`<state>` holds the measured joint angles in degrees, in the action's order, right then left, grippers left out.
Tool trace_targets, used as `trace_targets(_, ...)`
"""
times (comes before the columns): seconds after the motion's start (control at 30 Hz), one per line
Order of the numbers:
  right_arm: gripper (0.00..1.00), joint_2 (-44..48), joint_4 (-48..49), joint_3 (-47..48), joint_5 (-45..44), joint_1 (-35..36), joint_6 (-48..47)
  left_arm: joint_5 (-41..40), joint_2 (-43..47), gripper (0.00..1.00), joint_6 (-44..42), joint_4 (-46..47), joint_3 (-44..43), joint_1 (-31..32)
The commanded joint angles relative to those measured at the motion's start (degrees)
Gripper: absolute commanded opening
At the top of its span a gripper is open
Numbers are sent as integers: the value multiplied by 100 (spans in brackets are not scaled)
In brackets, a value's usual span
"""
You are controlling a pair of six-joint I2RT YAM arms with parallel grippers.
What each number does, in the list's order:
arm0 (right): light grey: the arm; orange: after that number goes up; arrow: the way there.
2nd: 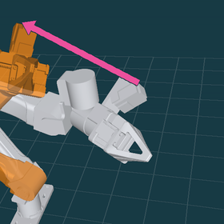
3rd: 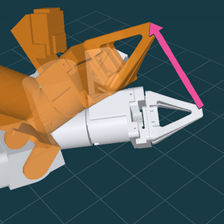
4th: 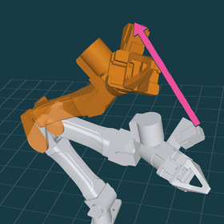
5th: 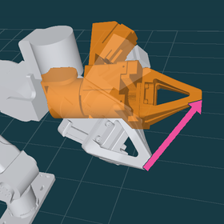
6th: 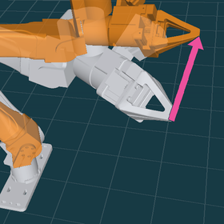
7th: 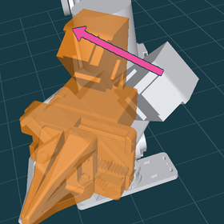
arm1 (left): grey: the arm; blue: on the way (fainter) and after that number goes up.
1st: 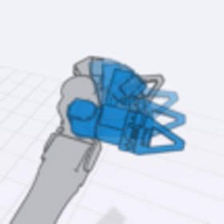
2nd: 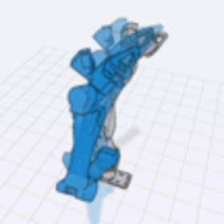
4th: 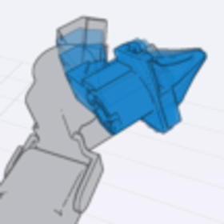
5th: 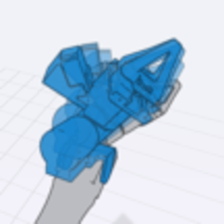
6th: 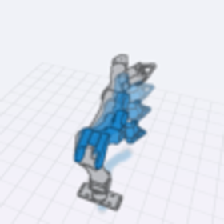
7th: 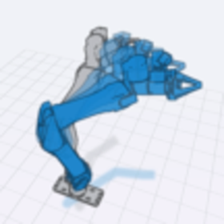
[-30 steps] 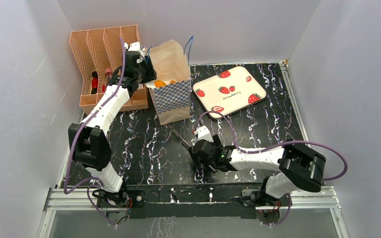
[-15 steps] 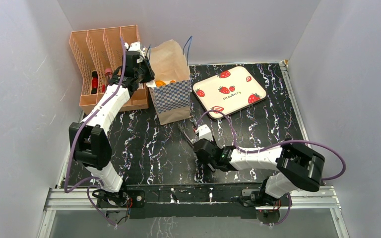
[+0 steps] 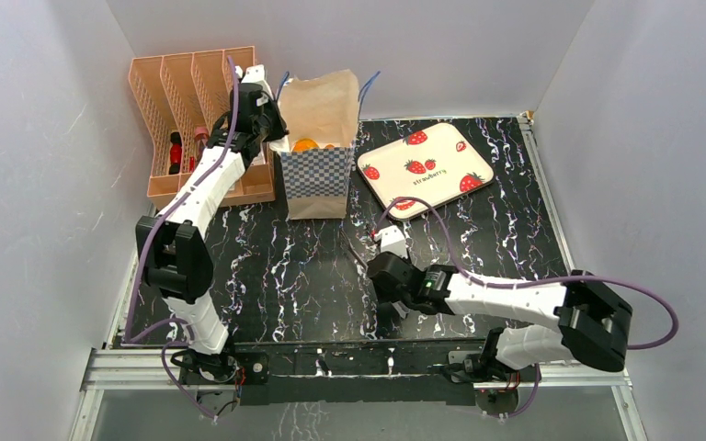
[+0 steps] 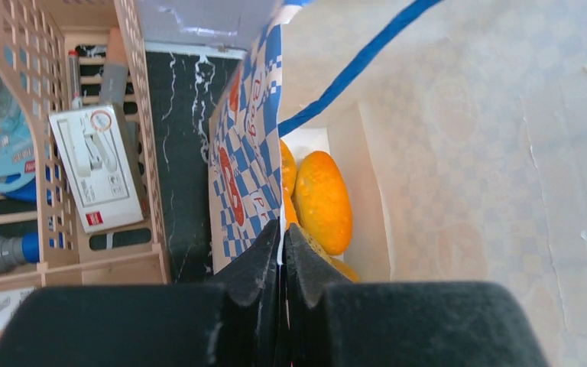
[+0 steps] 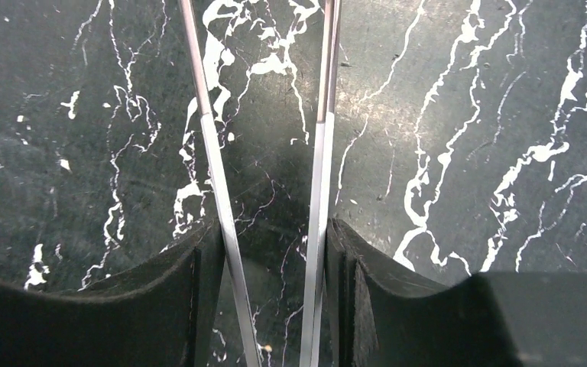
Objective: Take the fake bread out of the paper bag
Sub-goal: Pick up the clamp at the center of the board.
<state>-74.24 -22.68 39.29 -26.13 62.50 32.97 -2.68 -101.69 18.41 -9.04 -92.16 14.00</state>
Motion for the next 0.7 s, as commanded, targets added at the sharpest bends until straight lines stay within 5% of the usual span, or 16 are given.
trace_targets(0.0, 10, 499, -602, 459, -260, -23, 394, -147, -84, 1, -257, 404, -626, -23)
trace_targets(0.3, 4, 845, -1445, 683, -464, -19, 839, -446, -845, 0, -784, 279, -1855, 21)
trace_targets(0.67, 1, 1079, -1973, 1042, -719, -25, 1002, -1307, -1900, 0, -2499, 542, -3036, 634)
